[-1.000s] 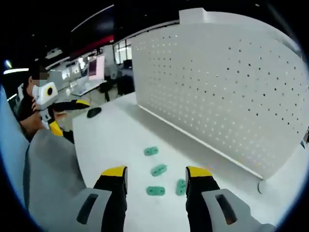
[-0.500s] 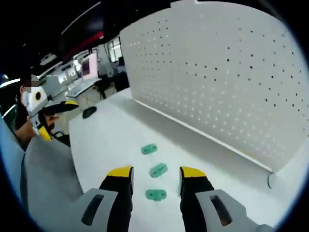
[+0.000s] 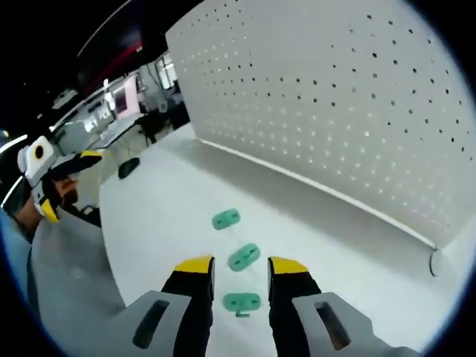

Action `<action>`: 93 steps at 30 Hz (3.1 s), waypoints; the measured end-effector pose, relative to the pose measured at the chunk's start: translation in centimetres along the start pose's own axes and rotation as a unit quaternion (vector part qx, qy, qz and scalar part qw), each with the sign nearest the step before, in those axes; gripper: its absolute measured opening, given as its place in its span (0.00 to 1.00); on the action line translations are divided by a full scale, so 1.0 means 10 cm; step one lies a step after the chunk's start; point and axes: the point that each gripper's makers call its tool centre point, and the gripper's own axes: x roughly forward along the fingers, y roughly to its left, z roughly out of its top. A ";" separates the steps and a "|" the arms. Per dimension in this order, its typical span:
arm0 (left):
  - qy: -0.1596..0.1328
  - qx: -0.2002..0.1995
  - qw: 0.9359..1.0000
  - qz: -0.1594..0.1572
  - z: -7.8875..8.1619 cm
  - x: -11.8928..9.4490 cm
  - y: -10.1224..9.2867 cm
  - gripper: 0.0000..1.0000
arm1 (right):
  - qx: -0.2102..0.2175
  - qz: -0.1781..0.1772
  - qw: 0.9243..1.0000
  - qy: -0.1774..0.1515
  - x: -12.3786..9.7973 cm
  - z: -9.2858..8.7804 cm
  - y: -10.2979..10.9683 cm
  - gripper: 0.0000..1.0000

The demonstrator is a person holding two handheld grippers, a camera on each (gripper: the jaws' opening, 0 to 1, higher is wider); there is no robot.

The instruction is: Insert the hook assembly into the mounting plate slot until the hook locks in place.

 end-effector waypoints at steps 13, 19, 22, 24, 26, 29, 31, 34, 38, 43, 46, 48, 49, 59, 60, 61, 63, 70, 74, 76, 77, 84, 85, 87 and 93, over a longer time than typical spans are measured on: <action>-0.001 0.003 1.000 -0.003 0.01 0.00 -0.01 0.82 | 0.043 -0.003 0.998 0.034 0.27 -0.13 -0.07 0.19; 0.002 0.004 1.000 -0.007 0.00 0.02 -0.03 0.82 | 0.053 0.001 0.998 0.044 0.35 -0.19 -0.06 0.18; 0.002 0.004 1.000 -0.008 -0.01 0.02 -0.04 0.82 | 0.061 -0.002 0.997 0.046 0.38 -0.20 -0.08 0.18; 0.004 0.003 1.000 -0.009 -0.01 0.02 -0.04 0.82 | 0.065 -0.002 0.997 0.047 0.39 -0.20 -0.08 0.17; 0.003 0.003 1.000 -0.009 -0.01 0.02 -0.04 0.82 | 0.069 -0.002 0.996 0.049 0.42 -0.20 -0.09 0.15; 0.003 0.002 1.000 -0.009 -0.01 0.02 -0.04 0.82 | 0.079 -0.002 0.995 0.052 0.46 -0.22 -0.09 0.14; 0.003 0.002 1.000 -0.009 -0.01 0.02 -0.04 0.81 | 0.087 -0.002 0.995 0.055 0.47 -0.23 -0.09 0.14; 0.003 0.002 1.000 -0.009 -0.01 0.02 -0.04 0.81 | 0.103 -0.004 0.993 0.056 0.48 -0.25 -0.09 0.12; 0.002 0.002 1.000 -0.011 -0.01 0.02 -0.04 0.81 | 0.122 -0.005 0.991 0.060 0.51 -0.25 -0.09 0.11; 0.000 0.001 1.000 -0.012 -0.01 0.01 -0.04 0.81 | 0.128 -0.010 0.990 0.063 0.53 -0.25 -0.10 0.09; -0.001 0.001 1.000 -0.012 0.00 0.01 -0.04 0.81 | 0.136 -0.010 0.989 0.064 0.55 -0.25 -0.10 0.08; -0.001 0.001 1.000 -0.013 0.00 0.01 -0.04 0.81 | 0.136 -0.010 0.988 0.067 0.56 -0.26 -0.09 0.07; -0.001 0.001 1.000 -0.014 0.00 0.01 -0.04 0.81 | 0.137 -0.011 0.988 0.068 0.57 -0.26 -0.09 0.07; -0.003 0.000 1.000 -0.014 0.01 0.00 -0.03 0.80 | 0.141 -0.010 0.987 0.073 0.62 -0.31 -0.09 0.06; -0.003 0.000 1.000 -0.014 0.01 0.00 -0.03 0.80 | 0.144 -0.009 0.987 0.072 0.62 -0.30 -0.09 0.06; -0.003 -0.001 1.000 -0.014 0.01 0.00 -0.03 0.80 | 0.148 -0.008 0.986 0.071 0.62 -0.30 -0.10 0.05; -0.003 -0.001 1.000 -0.013 0.00 0.01 -0.02 0.80 | 0.150 -0.007 0.986 0.070 0.62 -0.30 -0.09 0.05; 0.001 -0.001 1.000 -0.014 -0.01 0.02 -0.04 0.80 | 0.155 -0.002 0.985 0.070 0.62 -0.31 -0.08 0.03; 0.001 -0.002 1.000 -0.013 -0.01 0.01 -0.04 0.80 | 0.159 0.000 0.985 0.070 0.62 -0.31 -0.08 0.02; 0.001 -0.001 1.000 -0.012 -0.01 0.01 -0.04 0.80 | 0.159 0.002 0.985 0.069 0.62 -0.31 -0.07 0.02; 0.002 -0.001 1.000 -0.012 -0.01 0.01 -0.04 0.80 | 0.159 0.002 0.985 0.069 0.62 -0.31 -0.06 0.02; 0.000 -0.001 1.000 -0.011 -0.01 0.02 -0.03 0.80 | 0.157 0.002 0.986 0.062 0.61 -0.29 -0.07 0.01; 0.000 -0.001 1.000 -0.011 -0.01 0.02 -0.03 0.80 | 0.157 0.002 0.986 0.061 0.60 -0.28 -0.07 0.01; 0.000 0.000 1.000 -0.011 -0.01 0.02 -0.03 0.80 | 0.155 0.001 0.986 0.057 0.60 -0.27 -0.08 0.01; 0.002 0.000 1.000 -0.013 -0.02 0.02 -0.03 0.80 | 0.150 -0.002 0.988 0.042 0.56 -0.18 -0.08 0.01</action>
